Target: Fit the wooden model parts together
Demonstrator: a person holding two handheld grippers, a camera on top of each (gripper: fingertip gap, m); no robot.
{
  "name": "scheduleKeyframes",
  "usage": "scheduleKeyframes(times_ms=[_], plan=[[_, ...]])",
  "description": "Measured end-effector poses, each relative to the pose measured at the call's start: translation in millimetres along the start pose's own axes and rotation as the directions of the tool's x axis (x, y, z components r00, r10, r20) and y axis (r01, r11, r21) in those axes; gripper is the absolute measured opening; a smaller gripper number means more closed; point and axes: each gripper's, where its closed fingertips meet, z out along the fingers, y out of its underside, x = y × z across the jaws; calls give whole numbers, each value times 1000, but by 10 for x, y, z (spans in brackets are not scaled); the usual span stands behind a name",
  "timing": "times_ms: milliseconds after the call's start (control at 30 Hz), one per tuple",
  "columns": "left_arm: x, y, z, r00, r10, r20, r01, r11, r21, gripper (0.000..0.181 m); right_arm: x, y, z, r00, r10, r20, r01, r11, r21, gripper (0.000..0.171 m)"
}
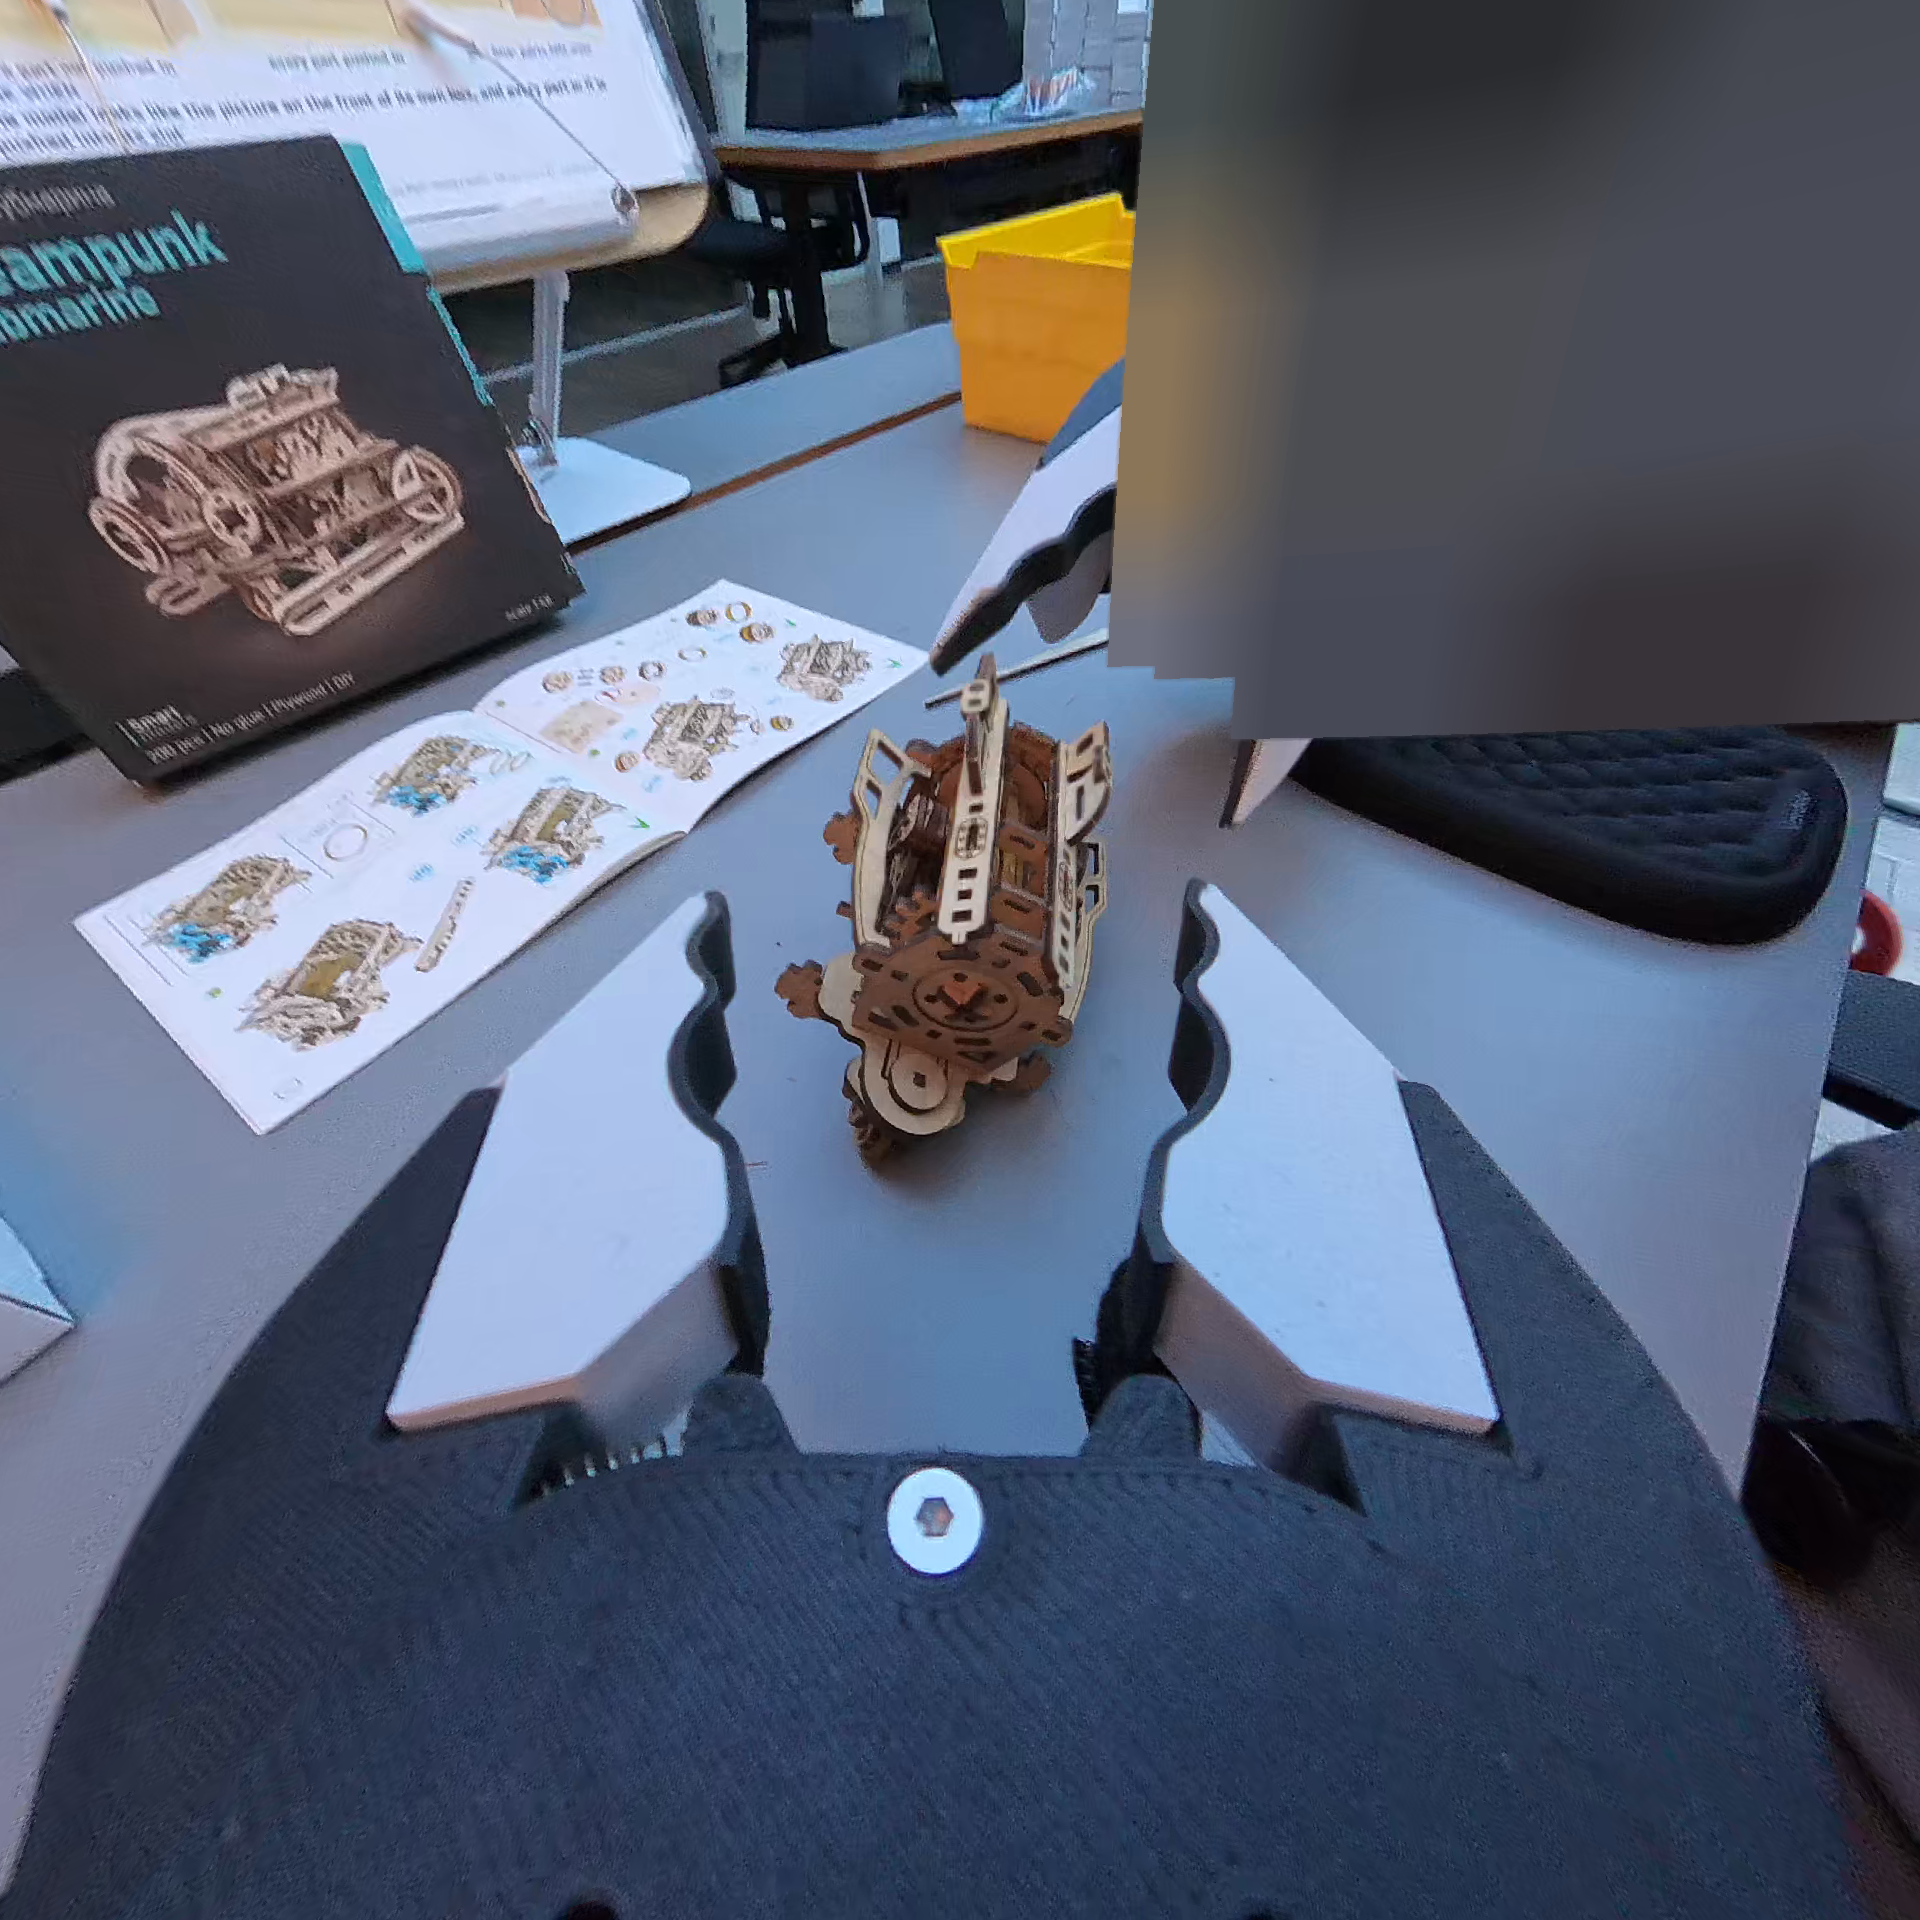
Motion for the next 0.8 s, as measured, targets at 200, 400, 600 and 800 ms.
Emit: scheduleKeyframes(times_ms=[200,400,600,800], plan=[[-27,330,113,997,-73,3,72,983,-171,86,56,87,123,996,75,46,-74,997,-26,90],[-5,429,212,992,-125,-11,121,972,-200,80,29,126,198,989,115,94,-111,993,-49,87],[-24,435,263,993,-122,-8,118,973,-197,72,93,142,207,986,148,76,-144,988,-48,74],[-48,447,287,988,-150,-20,143,969,-201,64,76,151,276,976,184,118,-178,982,-61,69]])
